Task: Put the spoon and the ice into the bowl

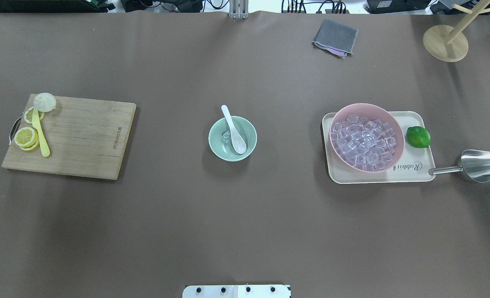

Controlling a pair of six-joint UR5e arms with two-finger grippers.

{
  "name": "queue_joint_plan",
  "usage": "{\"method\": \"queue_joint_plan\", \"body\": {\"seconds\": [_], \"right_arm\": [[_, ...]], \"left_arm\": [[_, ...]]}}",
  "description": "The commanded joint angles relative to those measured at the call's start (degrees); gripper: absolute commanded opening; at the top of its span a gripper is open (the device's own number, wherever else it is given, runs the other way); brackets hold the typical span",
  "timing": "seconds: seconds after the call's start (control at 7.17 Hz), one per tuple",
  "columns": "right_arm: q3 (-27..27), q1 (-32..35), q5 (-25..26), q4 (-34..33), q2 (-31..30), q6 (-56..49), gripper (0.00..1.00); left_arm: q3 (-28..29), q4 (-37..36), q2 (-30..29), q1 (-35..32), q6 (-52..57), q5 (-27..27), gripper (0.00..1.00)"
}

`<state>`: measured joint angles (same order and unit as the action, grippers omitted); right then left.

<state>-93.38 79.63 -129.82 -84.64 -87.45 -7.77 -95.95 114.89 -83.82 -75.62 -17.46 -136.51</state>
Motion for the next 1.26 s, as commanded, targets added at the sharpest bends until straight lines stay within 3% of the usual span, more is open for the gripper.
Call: {"method": "queue_joint_plan", "body": {"seconds": [0.0,1.12], "right_arm": [[0.0,0.6,-0.1,0.0,-0.5,0.1,1.00],[2.0,3.1,0.5,0.0,-0.9,0.1,1.00]], "left_arm": [[0.4,-0.1,0.2,-0.1,-0.1,-0.3,0.99],[-0.6,-1.8,0.8,-5.7,0.5,-0.6,0.99]]}}
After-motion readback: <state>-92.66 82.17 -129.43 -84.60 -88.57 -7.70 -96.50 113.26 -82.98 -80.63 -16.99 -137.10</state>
